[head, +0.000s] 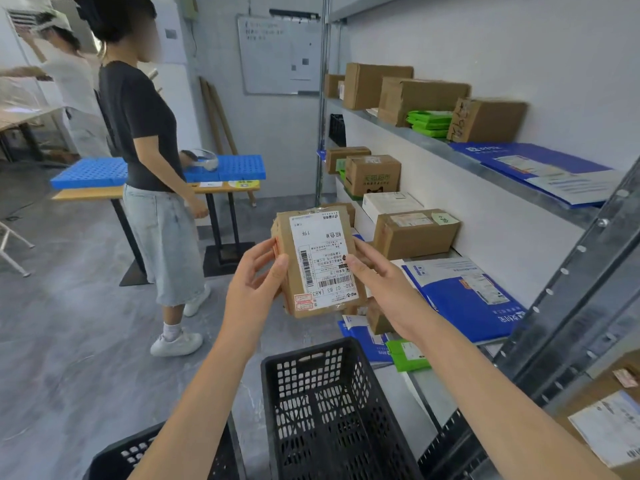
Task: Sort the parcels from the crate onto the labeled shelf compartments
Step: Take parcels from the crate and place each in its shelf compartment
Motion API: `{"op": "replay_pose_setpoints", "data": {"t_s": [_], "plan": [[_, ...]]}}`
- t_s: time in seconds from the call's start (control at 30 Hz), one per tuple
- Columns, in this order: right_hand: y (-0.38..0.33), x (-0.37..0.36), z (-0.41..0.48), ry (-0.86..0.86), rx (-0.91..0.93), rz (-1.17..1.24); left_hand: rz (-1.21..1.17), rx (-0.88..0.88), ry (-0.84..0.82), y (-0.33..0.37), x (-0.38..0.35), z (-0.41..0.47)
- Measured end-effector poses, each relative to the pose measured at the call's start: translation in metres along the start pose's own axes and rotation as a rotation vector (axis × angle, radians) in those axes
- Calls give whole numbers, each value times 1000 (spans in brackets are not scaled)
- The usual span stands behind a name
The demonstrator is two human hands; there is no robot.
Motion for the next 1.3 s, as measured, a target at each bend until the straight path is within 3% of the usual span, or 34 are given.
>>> {"op": "replay_pose_setpoints", "data": {"t_s": [0.27,0.4,0.53,0.63,0.77,1.03,1.3], "plan": [[2,8,-3,-74,-83,-3,91,43,-200,-5,-5,10],[5,17,1,108,-59,146,-114,17,-57,-2,-2,10],[15,-6,-1,15,-145,90,-241,38,15,-3,-8,8],[8,-12,-2,72,-60,60,-211,53,37,-4,-12,2],[-5,4,-3,229,49,157,57,83,77,-2,1,1],[-13,3,2,175,154,-136,37,71,79,5,13,-4],[-26,-10,4,86,223,-131,60,104,-20,7,4,-10]]}}
Point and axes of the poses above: each hand's wrist, its own z-axis towards the middle knuckle, its own x-axis out of the back of the hand, y = z × x, the point moved 6 cm from there along z, towards the middle knuckle, and after that the axes turned 10 degrees about z, right-handed, at the moved point
